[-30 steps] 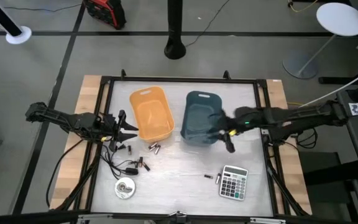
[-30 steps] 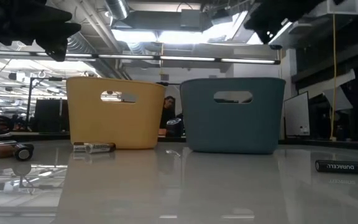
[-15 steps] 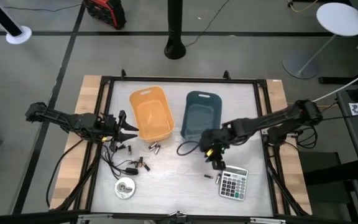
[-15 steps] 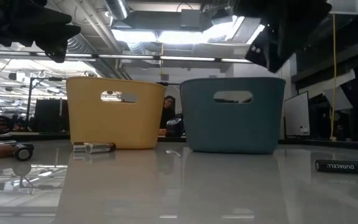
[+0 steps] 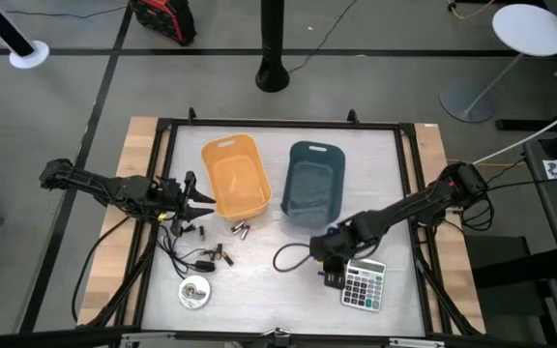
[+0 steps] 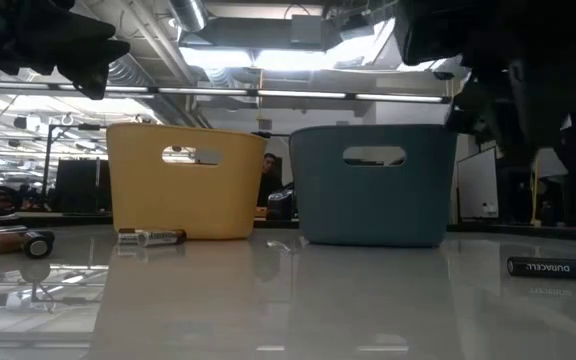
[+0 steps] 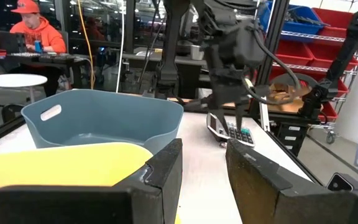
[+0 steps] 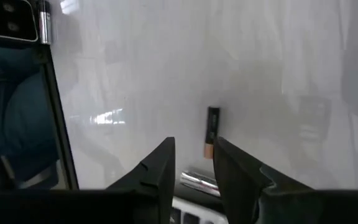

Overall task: Sort batteries
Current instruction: Put the black battery into the blue bin

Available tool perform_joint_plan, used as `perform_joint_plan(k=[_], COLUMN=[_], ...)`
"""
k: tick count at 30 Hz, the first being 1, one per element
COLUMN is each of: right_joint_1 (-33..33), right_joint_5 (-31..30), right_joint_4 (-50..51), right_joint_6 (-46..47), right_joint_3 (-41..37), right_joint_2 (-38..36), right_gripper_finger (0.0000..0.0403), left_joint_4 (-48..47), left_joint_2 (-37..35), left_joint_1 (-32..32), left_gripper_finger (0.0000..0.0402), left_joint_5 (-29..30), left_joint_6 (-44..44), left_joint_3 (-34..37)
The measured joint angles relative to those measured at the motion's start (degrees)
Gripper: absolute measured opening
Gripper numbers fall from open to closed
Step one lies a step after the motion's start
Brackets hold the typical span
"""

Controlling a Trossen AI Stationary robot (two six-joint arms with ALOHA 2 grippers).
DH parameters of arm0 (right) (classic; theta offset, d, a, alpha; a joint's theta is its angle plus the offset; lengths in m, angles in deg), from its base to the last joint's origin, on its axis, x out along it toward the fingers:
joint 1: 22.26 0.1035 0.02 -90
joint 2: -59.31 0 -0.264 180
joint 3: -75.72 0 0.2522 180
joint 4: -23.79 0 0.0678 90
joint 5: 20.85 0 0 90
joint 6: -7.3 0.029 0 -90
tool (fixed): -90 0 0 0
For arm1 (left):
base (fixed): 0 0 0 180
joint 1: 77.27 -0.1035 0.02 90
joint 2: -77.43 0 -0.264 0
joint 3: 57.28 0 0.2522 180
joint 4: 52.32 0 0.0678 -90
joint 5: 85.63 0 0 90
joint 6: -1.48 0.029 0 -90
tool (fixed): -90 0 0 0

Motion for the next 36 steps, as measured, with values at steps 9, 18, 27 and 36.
perform_joint_plan(k=[9, 18, 27, 36], right_joint_1=[5.72, 6.27, 6.27, 6.31], right_joint_5=[-7.68, -12.86, -14.25, -13.66], right_joint_4=[-2.17, -1.91, -2.09, -2.11], right_joint_6=[9.14, 9.89, 9.89, 12.79], right_joint_3=[-0.01, -0.02, -0.04, -0.04], right_joint_2=[4.55, 7.2, 7.56, 7.85], right_gripper_finger=[0.0108, 0.0108, 0.0108, 0.0108], left_joint_4=[-0.02, 0.0, 0.0, -0.01], left_joint_2=[0.0, 0.0, -0.02, -0.01], left_joint_1=[0.0, 0.0, 0.0, 0.0], left_gripper_finger=[0.0116, 0.0116, 0.0116, 0.0116], left_joint_5=[0.0, 0.0, 0.0, 0.0], left_joint_6=[0.0, -0.02, -0.01, -0.02], left_joint_3=[0.0, 0.0, 0.0, 0.0])
